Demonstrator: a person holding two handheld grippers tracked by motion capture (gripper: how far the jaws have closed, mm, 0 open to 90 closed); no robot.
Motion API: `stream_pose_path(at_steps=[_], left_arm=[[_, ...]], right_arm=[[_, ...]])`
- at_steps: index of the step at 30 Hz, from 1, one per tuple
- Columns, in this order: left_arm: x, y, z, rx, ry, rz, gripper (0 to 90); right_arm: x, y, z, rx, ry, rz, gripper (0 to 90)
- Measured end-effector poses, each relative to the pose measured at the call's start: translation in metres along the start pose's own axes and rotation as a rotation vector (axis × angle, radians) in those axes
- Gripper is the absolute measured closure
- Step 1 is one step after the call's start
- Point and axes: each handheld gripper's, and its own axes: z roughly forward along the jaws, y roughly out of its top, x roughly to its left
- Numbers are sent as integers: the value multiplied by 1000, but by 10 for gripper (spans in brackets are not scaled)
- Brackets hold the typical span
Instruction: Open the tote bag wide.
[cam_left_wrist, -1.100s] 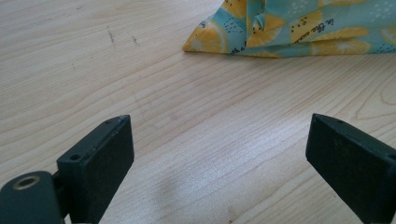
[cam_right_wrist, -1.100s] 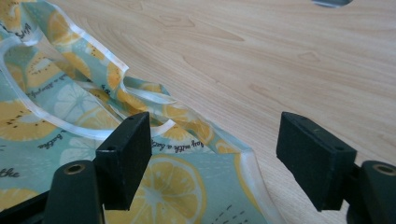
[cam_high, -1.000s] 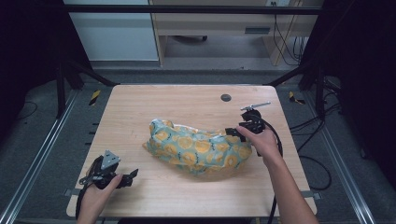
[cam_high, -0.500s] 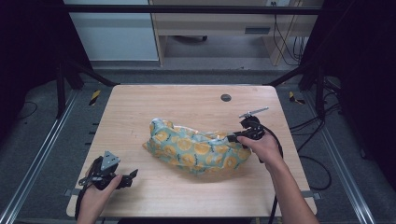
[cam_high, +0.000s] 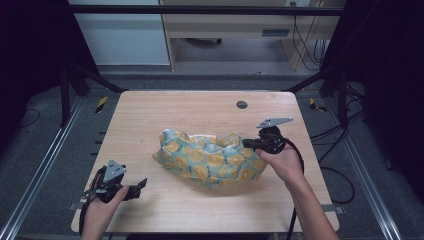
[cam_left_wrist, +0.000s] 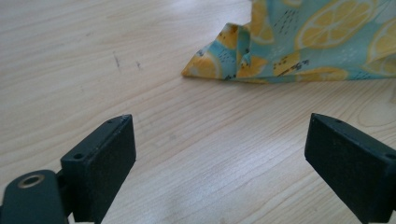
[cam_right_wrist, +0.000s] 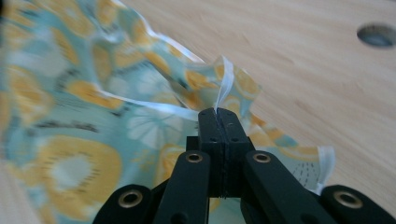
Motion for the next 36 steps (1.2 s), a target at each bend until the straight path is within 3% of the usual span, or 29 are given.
stream_pose_path(at_steps=[2, 6, 7, 8, 9, 12, 22, 28, 36], left_arm=[[-1, 4, -2, -8, -1, 6, 84], [-1, 22, -9, -44, -9, 20, 90], [-1, 22, -9, -44, -9, 20, 91], [-2, 30, -12, -58, -9, 23, 93], [-2, 30, -12, -58, -9, 23, 94], [-8, 45, -16, -78, -17, 49, 96], [-27, 77, -11, -91, -66, 106, 109], [-38, 96, -7, -91, -77, 148, 118], [-47, 123, -5, -114, -82, 175, 143]], right_arm=[[4, 1, -4, -14, 8, -19, 899], [31, 4, -21, -94, 46, -92, 900], [31, 4, -21, -94, 46, -92, 900], [41, 4, -26, -117, 59, -115, 900], [41, 4, -26, -117, 59, -115, 900], [58, 1, -32, -150, 95, -149, 900], [89, -25, -31, -128, 159, -209, 900], [97, -39, -34, -125, 181, -211, 900], [104, -50, -40, -119, 201, -226, 900]])
